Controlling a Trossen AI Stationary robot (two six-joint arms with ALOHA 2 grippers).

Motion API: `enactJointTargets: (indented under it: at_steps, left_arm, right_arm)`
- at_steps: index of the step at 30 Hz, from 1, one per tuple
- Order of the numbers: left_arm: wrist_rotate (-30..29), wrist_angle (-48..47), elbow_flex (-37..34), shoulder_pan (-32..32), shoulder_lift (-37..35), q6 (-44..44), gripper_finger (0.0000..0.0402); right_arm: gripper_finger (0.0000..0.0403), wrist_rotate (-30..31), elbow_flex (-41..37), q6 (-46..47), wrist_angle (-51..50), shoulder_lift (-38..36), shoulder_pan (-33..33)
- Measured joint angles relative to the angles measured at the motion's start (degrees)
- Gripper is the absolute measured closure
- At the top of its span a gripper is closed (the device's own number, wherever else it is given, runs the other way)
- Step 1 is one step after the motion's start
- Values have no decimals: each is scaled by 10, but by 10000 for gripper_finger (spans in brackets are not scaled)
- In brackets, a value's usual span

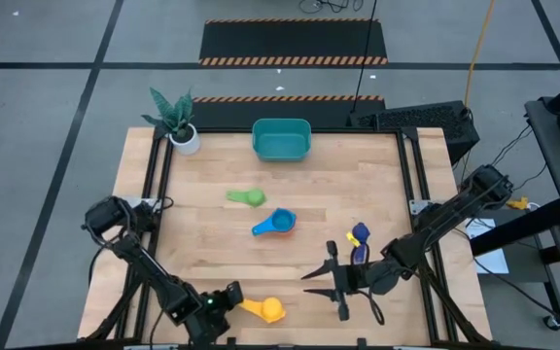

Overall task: Nest measuring cups in basket
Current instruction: Stack the yellow measuring cup on top of the light blue measuring cup

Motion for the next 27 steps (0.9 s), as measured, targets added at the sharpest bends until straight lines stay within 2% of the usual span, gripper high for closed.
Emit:
enactJointTargets:
  at_steps: [7, 14, 19, 23, 27]
  left_arm:
    - [4, -1, 0, 55, -78, -137, 388]
    - [4, 2, -2, 113, -167, -213, 391]
    - [18, 3, -32, 133, -241, -258, 396]
    - [37, 104, -92, 138, -304, -256, 389]
    - [110, 282, -182, 161, -334, -246, 395]
  right_arm:
    - [277, 2, 0, 0, -109, -48, -5]
    - [277, 5, 0, -15, -181, -99, -5]
    - [277, 5, 0, 1, -237, -138, 0]
    - [277, 5, 0, 1, -281, -158, 4]
    - [277, 5, -1, -5, -304, -171, 3]
